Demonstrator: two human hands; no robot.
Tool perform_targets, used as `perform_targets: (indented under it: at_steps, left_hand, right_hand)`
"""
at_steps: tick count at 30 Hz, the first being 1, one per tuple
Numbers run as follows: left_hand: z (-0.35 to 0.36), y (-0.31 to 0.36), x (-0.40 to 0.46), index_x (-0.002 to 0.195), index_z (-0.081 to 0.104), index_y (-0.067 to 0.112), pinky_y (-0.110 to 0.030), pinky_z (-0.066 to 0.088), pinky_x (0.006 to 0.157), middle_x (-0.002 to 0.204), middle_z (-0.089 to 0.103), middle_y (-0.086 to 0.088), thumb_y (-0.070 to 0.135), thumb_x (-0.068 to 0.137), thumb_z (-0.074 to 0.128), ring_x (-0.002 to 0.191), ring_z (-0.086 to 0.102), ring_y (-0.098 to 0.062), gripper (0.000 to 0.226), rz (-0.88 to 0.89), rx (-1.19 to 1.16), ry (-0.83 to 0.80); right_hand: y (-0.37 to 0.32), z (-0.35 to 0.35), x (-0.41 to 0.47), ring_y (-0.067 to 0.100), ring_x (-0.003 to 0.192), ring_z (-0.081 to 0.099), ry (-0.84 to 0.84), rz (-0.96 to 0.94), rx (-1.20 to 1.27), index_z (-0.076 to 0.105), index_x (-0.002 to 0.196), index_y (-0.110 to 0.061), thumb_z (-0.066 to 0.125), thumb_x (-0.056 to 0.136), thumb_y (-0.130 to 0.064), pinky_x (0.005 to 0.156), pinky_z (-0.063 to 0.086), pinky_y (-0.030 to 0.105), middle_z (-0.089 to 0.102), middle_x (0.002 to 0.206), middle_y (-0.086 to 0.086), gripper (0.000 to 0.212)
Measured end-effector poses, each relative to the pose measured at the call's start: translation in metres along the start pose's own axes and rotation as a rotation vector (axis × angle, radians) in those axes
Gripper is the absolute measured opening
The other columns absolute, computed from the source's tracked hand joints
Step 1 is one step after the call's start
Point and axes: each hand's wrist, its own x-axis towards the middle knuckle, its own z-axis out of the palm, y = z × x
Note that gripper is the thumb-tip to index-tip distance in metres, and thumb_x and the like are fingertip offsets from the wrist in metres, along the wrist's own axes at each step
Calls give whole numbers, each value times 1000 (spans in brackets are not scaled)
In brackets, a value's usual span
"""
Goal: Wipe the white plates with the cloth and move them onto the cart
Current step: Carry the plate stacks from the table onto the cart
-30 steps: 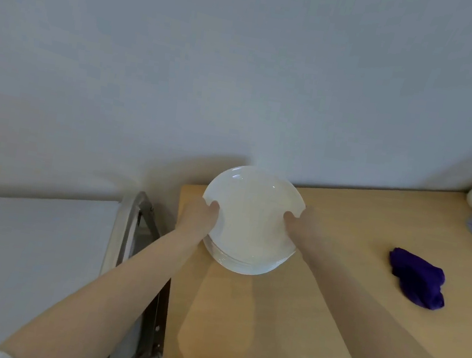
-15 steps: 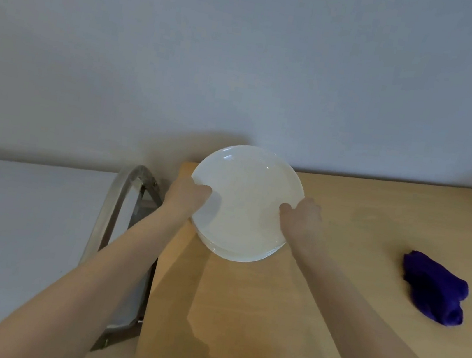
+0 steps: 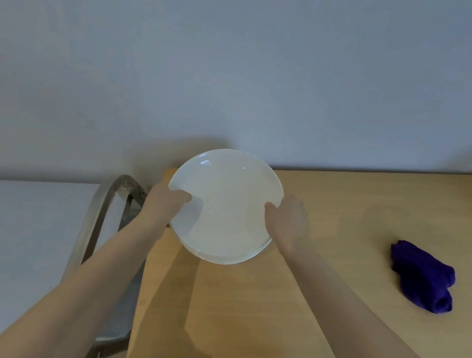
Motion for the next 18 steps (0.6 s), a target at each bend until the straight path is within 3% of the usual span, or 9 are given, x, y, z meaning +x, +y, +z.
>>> perform_targets:
  at_steps: [2, 6, 10, 18]
  left_hand:
    - [0, 2, -2, 123, 49, 0, -31, 43, 58, 101, 53, -11, 15, 87, 63, 88, 52, -29, 41, -39, -42, -2]
    - [-3, 4, -9, 128, 48, 3, -35, 46, 67, 93, 53, -5, 14, 85, 67, 80, 51, -22, 48, -126, -162, -55]
    - [-5, 5, -14, 131, 46, 9, -41, 47, 68, 115, 46, -8, 8, 84, 64, 100, 47, -29, 50, -183, -174, -75]
    - [-8, -3, -19, 129, 46, 7, -38, 47, 61, 120, 48, -10, 1, 83, 61, 101, 49, -28, 48, -180, -190, -114]
  right_hand:
    - [0, -2, -2, 34, 113, 50, -5, -12, -3, 52, 117, -4, 47, 92, -14, 95, 44, 42, 57, 114, 14, 27]
    - [-3, -3, -4, 32, 112, 50, 0, -41, -13, 52, 118, -2, 47, 92, -9, 96, 43, 42, 58, 97, 8, 28]
    - [-6, -5, -3, 33, 112, 51, -29, -35, -27, 54, 118, 0, 46, 90, -7, 93, 45, 42, 62, 110, 15, 29]
    - [-12, -12, 1, 36, 108, 54, -86, 23, -15, 55, 116, -3, 45, 85, -7, 93, 47, 47, 60, 112, 17, 32]
